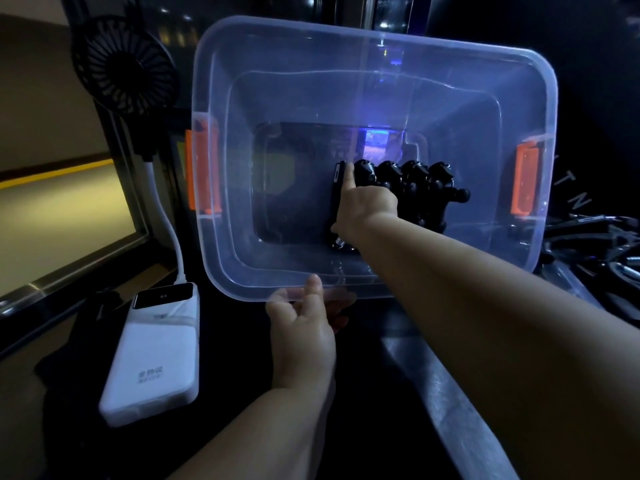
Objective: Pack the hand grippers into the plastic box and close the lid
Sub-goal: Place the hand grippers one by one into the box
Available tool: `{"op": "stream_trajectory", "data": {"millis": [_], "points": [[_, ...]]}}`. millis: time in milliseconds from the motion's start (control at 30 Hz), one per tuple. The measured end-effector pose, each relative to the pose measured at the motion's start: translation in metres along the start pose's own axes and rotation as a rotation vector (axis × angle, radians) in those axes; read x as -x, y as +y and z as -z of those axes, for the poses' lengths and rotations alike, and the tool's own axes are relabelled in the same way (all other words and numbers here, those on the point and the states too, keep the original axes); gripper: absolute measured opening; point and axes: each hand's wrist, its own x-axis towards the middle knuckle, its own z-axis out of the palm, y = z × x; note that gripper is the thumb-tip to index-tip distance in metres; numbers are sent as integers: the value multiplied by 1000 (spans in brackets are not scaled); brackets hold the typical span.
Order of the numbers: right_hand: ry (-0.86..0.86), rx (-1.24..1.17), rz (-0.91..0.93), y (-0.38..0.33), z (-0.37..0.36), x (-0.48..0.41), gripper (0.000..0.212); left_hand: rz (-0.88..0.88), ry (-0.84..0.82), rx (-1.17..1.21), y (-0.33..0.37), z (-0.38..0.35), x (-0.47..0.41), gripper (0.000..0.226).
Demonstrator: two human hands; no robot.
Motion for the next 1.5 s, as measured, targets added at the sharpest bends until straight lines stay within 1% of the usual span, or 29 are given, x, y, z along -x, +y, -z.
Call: {"op": "stream_trajectory", "data": {"millis": [167,233,433,567,667,767,867,933,967,1033,1100,1167,1233,1333,1433,1500], "points": [[-59,-50,26,8,5,4,107,-16,16,-6,1,-1,2,36],[-57,-74,42,12,9,9,108,-21,21,-4,1,-1,3,34],[15,-157,86,22,13,25,97,-27,48,-2,1,-3,4,28],[100,-228,98,40,16,44,89,-42,49,-10,3,-3,4,36],[196,-298,81,66,18,66,82,-59,32,8,4,-1,5,36],[378,-353,4,101,7,90,72,-75,13,1,4,1,5,39],[579,-420,-137,139,-15,112,59,-84,2,-11,3,2,5,43],[636,-484,-230,161,-23,125,55,-85,-1,-16,2,1,5,45],[609,-527,-280,172,-24,130,54,-87,-2,-16,2,1,4,45],[478,-590,-363,192,-25,138,57,-89,-6,-23,1,0,4,46],[387,-563,-390,212,-26,147,58,-91,-14,-36,2,-1,4,46],[339,-508,-402,232,-29,158,54,-92,-23,-43,2,-2,5,44],[276,-521,-415,250,-32,169,49,-93,-22,-43,2,-1,5,43],[174,-652,-363,261,-33,179,46,-96,-25,-42,2,-2,7,35],[84,-822,-294,245,-27,181,35,-94,-28,-43,2,-2,8,29],[11,-983,-292,228,-27,177,31,-88,-19,-46,1,-3,9,30]]}}
